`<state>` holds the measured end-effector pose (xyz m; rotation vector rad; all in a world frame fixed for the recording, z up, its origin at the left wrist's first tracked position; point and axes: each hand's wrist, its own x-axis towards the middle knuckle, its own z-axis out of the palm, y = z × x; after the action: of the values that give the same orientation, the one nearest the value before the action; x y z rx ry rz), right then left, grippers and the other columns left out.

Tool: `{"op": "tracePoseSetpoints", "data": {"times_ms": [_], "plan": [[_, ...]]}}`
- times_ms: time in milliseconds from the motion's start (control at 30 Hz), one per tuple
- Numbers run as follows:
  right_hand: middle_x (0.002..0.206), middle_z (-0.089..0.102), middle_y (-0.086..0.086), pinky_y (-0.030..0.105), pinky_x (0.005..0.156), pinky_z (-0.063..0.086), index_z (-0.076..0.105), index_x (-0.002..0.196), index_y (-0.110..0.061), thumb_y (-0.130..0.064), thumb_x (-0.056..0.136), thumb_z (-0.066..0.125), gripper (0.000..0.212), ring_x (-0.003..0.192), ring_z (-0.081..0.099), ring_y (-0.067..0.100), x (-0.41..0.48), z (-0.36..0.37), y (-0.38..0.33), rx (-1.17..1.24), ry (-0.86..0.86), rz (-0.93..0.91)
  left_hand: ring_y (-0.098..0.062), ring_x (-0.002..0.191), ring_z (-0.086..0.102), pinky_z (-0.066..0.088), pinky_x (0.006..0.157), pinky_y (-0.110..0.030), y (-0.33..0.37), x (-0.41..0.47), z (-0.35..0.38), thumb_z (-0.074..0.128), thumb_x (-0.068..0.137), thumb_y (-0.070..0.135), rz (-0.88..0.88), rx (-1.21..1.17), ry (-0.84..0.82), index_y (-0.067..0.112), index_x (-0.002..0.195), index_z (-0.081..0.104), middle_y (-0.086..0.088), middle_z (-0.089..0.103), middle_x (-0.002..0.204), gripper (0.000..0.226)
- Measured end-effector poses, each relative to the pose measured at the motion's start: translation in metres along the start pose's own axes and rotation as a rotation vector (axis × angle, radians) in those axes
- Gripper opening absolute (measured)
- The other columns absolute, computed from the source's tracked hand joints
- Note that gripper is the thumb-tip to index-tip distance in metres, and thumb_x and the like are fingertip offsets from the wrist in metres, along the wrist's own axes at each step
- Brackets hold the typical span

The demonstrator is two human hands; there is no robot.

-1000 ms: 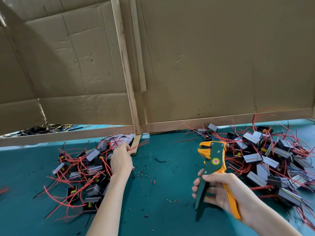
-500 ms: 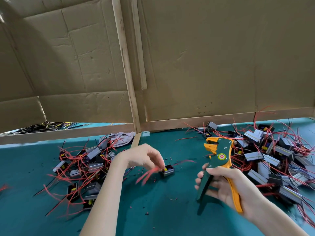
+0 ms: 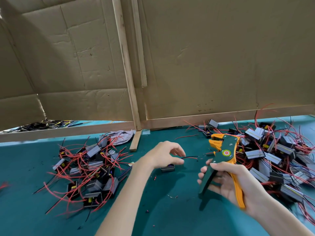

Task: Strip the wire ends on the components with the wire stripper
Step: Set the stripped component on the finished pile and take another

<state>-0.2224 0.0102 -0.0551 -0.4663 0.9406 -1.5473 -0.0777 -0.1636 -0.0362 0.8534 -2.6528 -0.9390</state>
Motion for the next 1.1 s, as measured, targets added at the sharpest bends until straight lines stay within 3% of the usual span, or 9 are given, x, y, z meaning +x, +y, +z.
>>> {"op": "tracePoseSetpoints", "data": {"times_ms": [67, 167, 300, 433, 600, 667, 767, 900, 1100], "plan": [[0.082, 0.066, 0.025, 0.046, 0.063, 0.059, 0.062, 0.092, 0.005, -0.005, 0.058, 0.068, 0.036, 0.071, 0.069, 0.037, 0.0, -0.001, -0.001, 0.007, 0.005, -0.013, -0.01, 0.087, 0.062, 0.043, 0.077, -0.01, -0.001, 0.005, 0.013, 0.073, 0.083, 0.015, 0.013, -0.037, 0.063, 0.017, 0.093, 0.07, 0.006, 0.07, 0.092, 0.011], [0.082, 0.066, 0.025, 0.046, 0.063, 0.06, 0.061, 0.093, 0.005, -0.004, 0.061, 0.066, 0.033, 0.071, 0.069, 0.036, -0.001, -0.001, -0.002, 0.008, 0.008, -0.018, -0.014, 0.083, 0.067, 0.051, 0.08, -0.025, -0.004, 0.006, 0.021, 0.074, 0.081, 0.013, -0.015, -0.107, 0.115, 0.024, 0.08, 0.066, 0.003, 0.073, 0.085, 0.014], [0.081, 0.065, 0.025, 0.045, 0.064, 0.059, 0.059, 0.094, 0.004, -0.004, 0.063, 0.065, 0.033, 0.072, 0.068, 0.037, -0.001, -0.001, -0.001, 0.001, -0.01, -0.002, -0.003, 0.064, 0.066, 0.041, 0.06, -0.009, -0.003, 0.003, 0.022, 0.074, 0.08, 0.013, -0.027, -0.279, 0.182, 0.022, 0.079, 0.058, 0.004, 0.073, 0.07, 0.019], [0.082, 0.064, 0.025, 0.046, 0.065, 0.059, 0.06, 0.096, 0.004, -0.006, 0.056, 0.071, 0.042, 0.072, 0.068, 0.037, -0.002, 0.001, 0.0, -0.014, -0.042, 0.018, -0.016, 0.064, 0.068, 0.05, 0.07, -0.021, 0.004, -0.002, 0.011, 0.075, 0.079, 0.004, 0.043, -0.518, 0.23, 0.014, 0.079, 0.059, -0.003, 0.073, 0.073, 0.019], [0.082, 0.063, 0.025, 0.047, 0.067, 0.058, 0.063, 0.095, 0.003, 0.007, 0.06, 0.071, 0.036, 0.073, 0.067, 0.038, 0.0, 0.0, 0.001, -0.068, -0.115, 0.018, -0.01, 0.059, 0.06, 0.052, 0.06, -0.02, 0.024, -0.012, -0.01, 0.068, 0.084, 0.004, 0.152, -0.786, 0.253, 0.016, 0.082, 0.066, -0.002, 0.075, 0.085, 0.012], [0.082, 0.063, 0.025, 0.048, 0.069, 0.057, 0.069, 0.088, 0.0, -0.005, 0.06, 0.077, 0.03, 0.075, 0.066, 0.04, -0.001, 0.001, 0.001, -0.082, -0.159, 0.011, -0.009, 0.056, 0.056, 0.051, 0.056, -0.02, 0.033, -0.017, -0.017, 0.073, 0.075, 0.019, 0.171, -0.822, 0.245, 0.02, 0.076, 0.071, -0.002, 0.073, 0.085, 0.003], [0.085, 0.062, 0.025, 0.05, 0.075, 0.056, 0.071, 0.09, -0.003, -0.015, 0.052, 0.09, 0.044, 0.079, 0.065, 0.041, -0.003, 0.001, 0.002, -0.133, -0.251, -0.02, -0.009, 0.052, 0.05, 0.047, 0.055, -0.02, 0.044, -0.022, -0.024, 0.078, 0.064, 0.032, 0.205, -0.826, 0.251, 0.021, 0.073, 0.074, -0.002, 0.068, 0.075, 0.015], [0.085, 0.062, 0.026, 0.052, 0.076, 0.054, 0.07, 0.091, -0.004, -0.019, 0.051, 0.093, 0.049, 0.079, 0.064, 0.043, -0.005, 0.003, 0.001, -0.184, -0.303, -0.062, -0.009, 0.051, 0.042, 0.038, 0.053, -0.019, 0.05, -0.025, -0.029, 0.079, 0.075, 0.02, 0.215, -0.83, 0.225, 0.018, 0.075, 0.074, 0.004, 0.057, 0.065, 0.006], [0.082, 0.06, 0.029, 0.053, 0.072, 0.055, 0.069, 0.087, -0.001, -0.009, 0.059, 0.078, 0.031, 0.075, 0.063, 0.044, -0.009, 0.01, -0.004, -0.211, -0.349, -0.098, -0.008, 0.049, 0.035, 0.03, 0.048, -0.015, 0.058, -0.028, -0.027, 0.072, 0.083, 0.013, 0.178, -0.796, 0.256, 0.017, 0.073, 0.073, 0.01, 0.056, 0.061, 0.011]]}}
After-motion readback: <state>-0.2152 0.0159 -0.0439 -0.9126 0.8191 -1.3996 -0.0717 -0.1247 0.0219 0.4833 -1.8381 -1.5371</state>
